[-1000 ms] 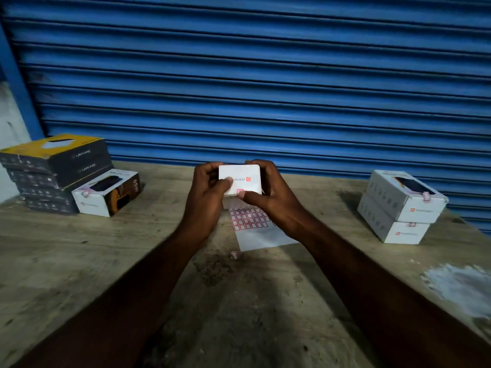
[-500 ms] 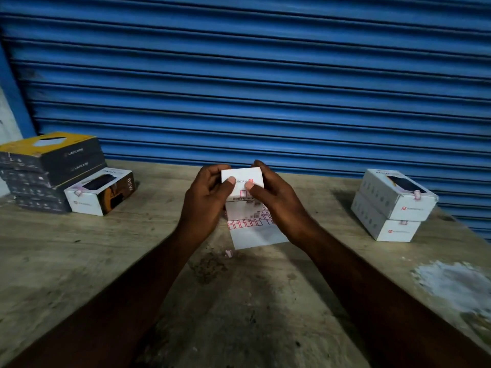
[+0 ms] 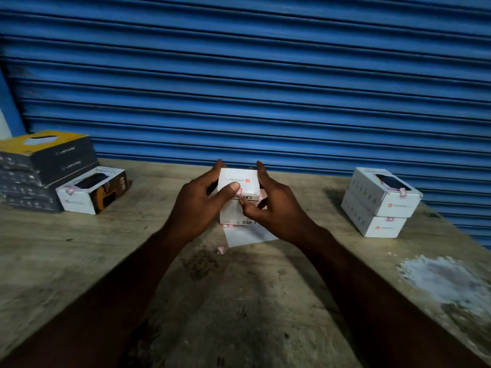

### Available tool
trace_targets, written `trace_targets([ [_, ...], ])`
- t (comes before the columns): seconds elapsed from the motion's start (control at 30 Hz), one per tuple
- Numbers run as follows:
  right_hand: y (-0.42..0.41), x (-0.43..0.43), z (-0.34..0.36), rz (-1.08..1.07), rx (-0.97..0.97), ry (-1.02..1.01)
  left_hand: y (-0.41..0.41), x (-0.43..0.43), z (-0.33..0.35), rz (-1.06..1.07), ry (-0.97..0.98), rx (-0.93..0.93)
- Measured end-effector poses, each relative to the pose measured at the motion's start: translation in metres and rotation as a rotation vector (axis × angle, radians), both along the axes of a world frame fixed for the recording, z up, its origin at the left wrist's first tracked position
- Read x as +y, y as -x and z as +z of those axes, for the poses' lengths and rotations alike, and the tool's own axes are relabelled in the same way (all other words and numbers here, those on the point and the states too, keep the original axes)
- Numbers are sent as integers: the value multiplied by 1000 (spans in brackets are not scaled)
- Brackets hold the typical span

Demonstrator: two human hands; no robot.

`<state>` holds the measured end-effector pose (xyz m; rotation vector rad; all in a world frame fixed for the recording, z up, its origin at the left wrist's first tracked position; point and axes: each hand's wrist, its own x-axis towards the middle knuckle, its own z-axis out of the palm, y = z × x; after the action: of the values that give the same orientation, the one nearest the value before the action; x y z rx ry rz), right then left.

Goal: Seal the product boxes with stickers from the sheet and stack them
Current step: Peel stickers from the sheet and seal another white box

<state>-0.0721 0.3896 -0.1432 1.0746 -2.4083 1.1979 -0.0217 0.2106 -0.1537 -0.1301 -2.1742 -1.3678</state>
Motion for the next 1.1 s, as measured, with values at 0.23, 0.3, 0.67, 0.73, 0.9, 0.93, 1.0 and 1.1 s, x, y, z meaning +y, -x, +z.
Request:
trace_targets([
  [0.23, 1, -2, -2, -7, -107, 143, -10, -3, 8, 74, 251, 79],
  [0.3, 1, -2, -1, 20, -167, 219, -12, -4, 10, 54, 264, 90],
  [0.67, -4, -10, 11, 104, -437, 470, -13, 3, 9, -107, 144, 100],
  [0.73, -3, -9, 12, 114, -494, 485, -12, 4, 7, -122, 122, 93],
  [0.9, -4, -9, 12, 103, -523, 571, -12, 6, 7, -156, 73, 84],
  [0.93, -6, -9, 12, 120, -535, 574, -12, 8, 7, -163, 53, 72],
  [1.0, -9, -9, 12, 163, -577, 565, -14, 13, 8, -141, 36, 60],
  [1.1, -11, -10, 13, 211, -593, 500, -14, 13, 10, -92, 31, 74],
])
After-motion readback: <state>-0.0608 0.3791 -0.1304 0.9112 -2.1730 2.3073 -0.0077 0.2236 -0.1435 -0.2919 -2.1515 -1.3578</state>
